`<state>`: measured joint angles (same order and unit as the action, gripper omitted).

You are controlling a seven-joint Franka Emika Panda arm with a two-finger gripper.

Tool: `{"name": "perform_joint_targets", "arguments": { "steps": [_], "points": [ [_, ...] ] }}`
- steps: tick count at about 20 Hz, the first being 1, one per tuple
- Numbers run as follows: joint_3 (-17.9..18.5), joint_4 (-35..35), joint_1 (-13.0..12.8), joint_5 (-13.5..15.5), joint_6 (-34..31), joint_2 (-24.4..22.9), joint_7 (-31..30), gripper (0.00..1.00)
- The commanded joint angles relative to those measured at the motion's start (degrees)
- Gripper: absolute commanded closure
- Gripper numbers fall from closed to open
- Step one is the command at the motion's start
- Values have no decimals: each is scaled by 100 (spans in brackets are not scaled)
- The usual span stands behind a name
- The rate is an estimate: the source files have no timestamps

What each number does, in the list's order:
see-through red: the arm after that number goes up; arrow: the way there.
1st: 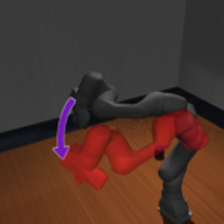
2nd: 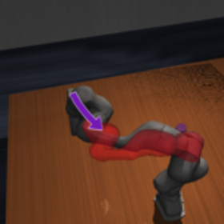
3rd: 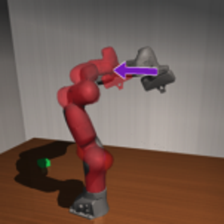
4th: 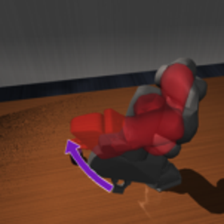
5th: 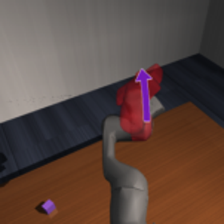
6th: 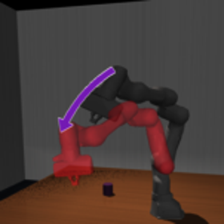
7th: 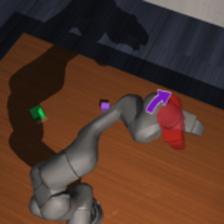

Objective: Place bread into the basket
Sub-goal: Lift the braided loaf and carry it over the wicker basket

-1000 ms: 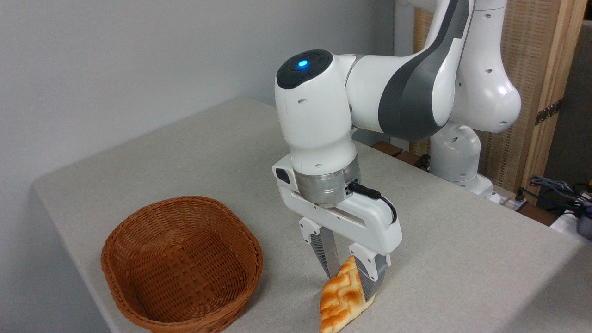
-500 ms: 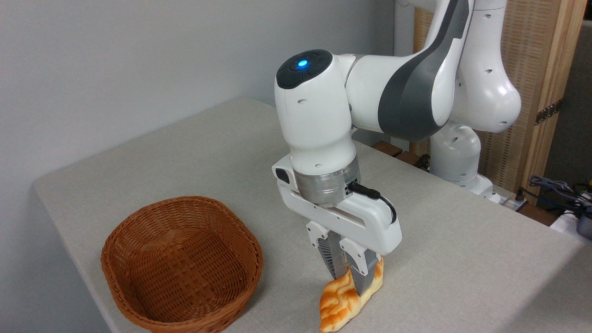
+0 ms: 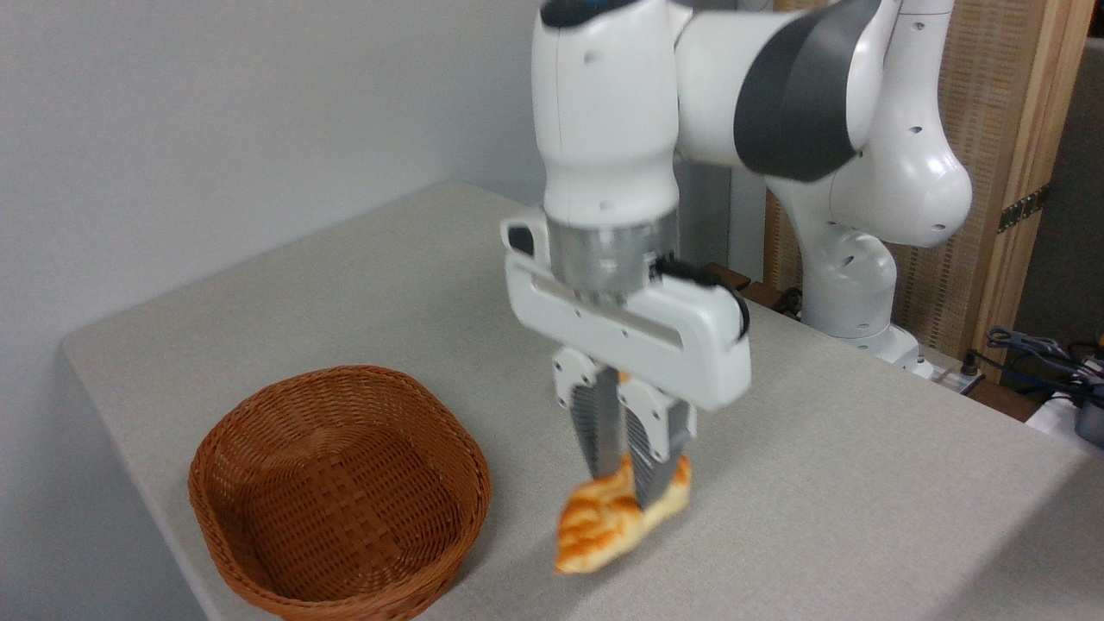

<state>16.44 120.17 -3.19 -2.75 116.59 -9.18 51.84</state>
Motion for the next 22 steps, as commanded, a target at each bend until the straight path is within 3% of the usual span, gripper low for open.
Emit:
{"name": "perform_joint_targets", "arguments": {
  "steps": [1,6,7,9,11,16,22],
  "points": [
    [-201,-607,-51,607,-172,91,107,64],
    [-676,-969,-51,942,126,337,81,63],
    [-755,-969,-51,1065,310,390,72,56],
    [-948,-969,-51,1381,819,530,20,21],
    [-1142,-969,-51,1462,1242,706,-94,0],
    [-1406,-969,-51,1435,1525,996,-130,0],
    [-1407,-960,-42,1435,1516,1014,-130,0]
  ]
}}
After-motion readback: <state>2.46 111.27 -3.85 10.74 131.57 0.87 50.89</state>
